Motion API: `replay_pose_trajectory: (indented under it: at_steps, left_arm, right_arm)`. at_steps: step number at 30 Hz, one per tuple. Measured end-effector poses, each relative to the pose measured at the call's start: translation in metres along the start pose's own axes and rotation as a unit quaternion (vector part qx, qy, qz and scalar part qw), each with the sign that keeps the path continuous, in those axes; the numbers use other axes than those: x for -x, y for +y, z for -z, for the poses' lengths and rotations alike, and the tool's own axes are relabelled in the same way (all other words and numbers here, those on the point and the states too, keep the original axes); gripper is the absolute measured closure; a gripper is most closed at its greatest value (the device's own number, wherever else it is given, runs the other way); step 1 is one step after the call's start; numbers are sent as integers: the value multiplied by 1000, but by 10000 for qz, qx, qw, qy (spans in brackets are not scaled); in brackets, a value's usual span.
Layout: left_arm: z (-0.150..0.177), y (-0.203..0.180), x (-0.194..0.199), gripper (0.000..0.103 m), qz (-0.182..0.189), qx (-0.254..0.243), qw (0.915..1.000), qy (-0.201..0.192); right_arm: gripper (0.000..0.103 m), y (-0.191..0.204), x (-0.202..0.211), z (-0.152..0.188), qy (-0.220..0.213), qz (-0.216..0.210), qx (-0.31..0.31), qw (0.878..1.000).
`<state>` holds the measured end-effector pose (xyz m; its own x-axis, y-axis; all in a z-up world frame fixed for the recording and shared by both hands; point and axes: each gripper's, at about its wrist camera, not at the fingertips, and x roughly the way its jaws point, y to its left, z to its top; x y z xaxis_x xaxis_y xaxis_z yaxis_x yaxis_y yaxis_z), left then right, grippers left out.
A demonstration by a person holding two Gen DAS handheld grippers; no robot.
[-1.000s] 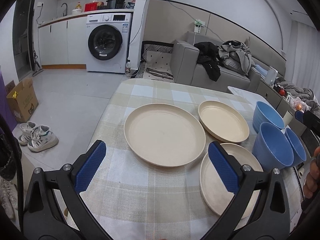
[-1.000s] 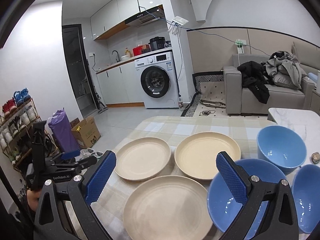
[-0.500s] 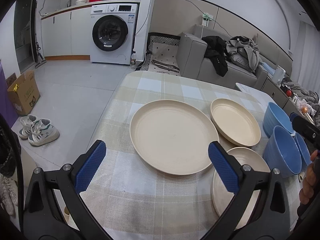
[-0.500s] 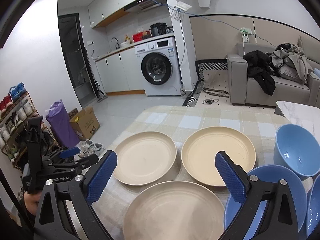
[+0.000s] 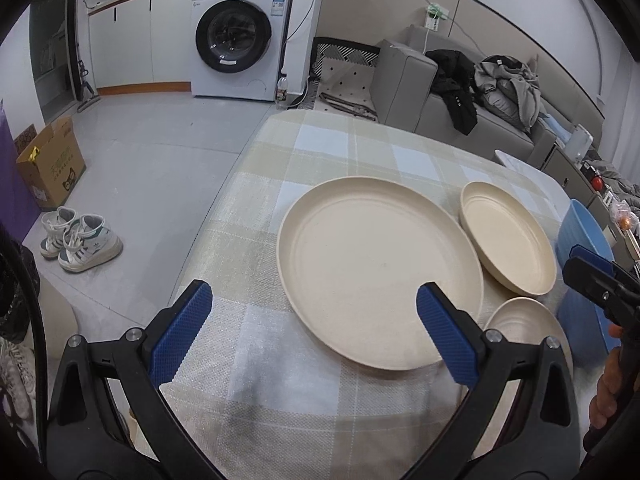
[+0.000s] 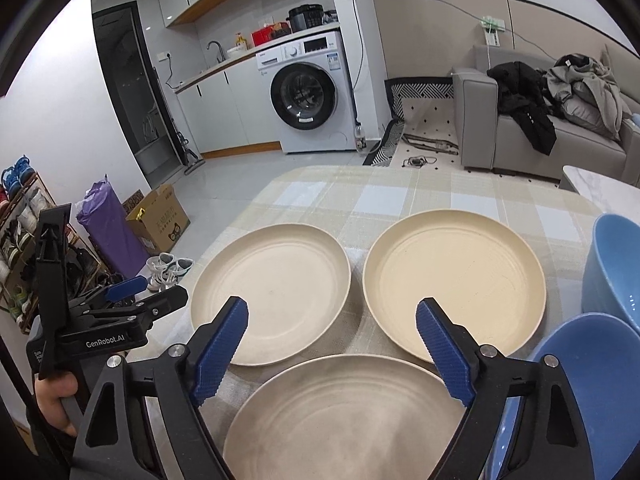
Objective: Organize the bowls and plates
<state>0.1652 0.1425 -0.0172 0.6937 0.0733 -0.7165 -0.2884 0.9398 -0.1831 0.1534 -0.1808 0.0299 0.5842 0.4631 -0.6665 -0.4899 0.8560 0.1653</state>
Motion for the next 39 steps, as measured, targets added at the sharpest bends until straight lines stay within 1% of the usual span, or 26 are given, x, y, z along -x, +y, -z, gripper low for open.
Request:
replay_pose_trajectory:
  at_steps: [1,4,7,9,11,13,15,16,21,24,26,27,29,31,32,33,34,35,36,39]
  left_arm:
    - [0,2,-5,1,-25,30,10000,33]
    - [-3,7,-20,1,-72,107,9998,141]
    - [-3,11,-34,1,-75,179,9996,228]
    - [-2,11,-40,1,-78,177,9994,272]
    - [-1,10,-47,4,-92,144,9993,329]
    - [-1,9,-51,5,-96,106,9993,341]
    - [-1,8,-56,6,-114,57,9994,337]
    - [-1,8,-58,9,-119,30,9993,362]
    - [2,5,-69,23,-62,-14,9986,519]
    - [4,4,-76,28,-26,7,9982,598]
    - [6,4,-76,31,-11,9,9979,647]
    - [6,4,-77,34,-4,14,9979,652]
    - [7,3,-79,41,4,11,9977,676]
    - [7,3,-81,53,23,1,9975,706]
    - [8,3,-82,56,30,5,9974,720]
    - [8,4,-82,63,39,11,9974,726]
    - [9,4,-83,72,46,9,9973,733]
    - [9,3,-84,75,46,-12,9971,754]
    - [9,3,-84,80,45,-29,9971,761]
    - [11,3,-82,80,3,-63,9973,728]
  right_arm:
    - [21,0,-5,0,42,-20,7,10000]
    - [21,0,-21,1,229,-89,29,9997]
    - [22,0,-42,4,507,-76,34,9987]
    - [23,0,-53,6,588,-90,24,9982]
    - [30,0,-64,8,700,-68,12,9975]
    - [31,1,-73,9,770,-112,23,9970]
    - [37,3,-81,11,833,-126,54,9964]
    - [41,5,-85,11,871,-127,73,9961]
    - [49,7,-101,12,1001,-90,79,9949]
    - [50,7,-110,13,1070,-49,56,9942]
    - [58,7,-114,14,1093,-46,42,9940]
    - [59,7,-117,14,1094,10,54,9940]
    - [65,8,-120,14,1106,80,76,9938]
    - [66,7,-123,14,1118,95,68,9937]
    - [67,7,-123,15,1119,141,69,9936]
    - [69,7,-124,15,1119,161,73,9936]
    - [73,8,-125,16,1118,176,86,9935]
    - [77,9,-125,16,1117,211,112,9935]
    - [78,10,-125,17,1108,240,125,9935]
    - [80,13,-124,17,1067,341,149,9936]
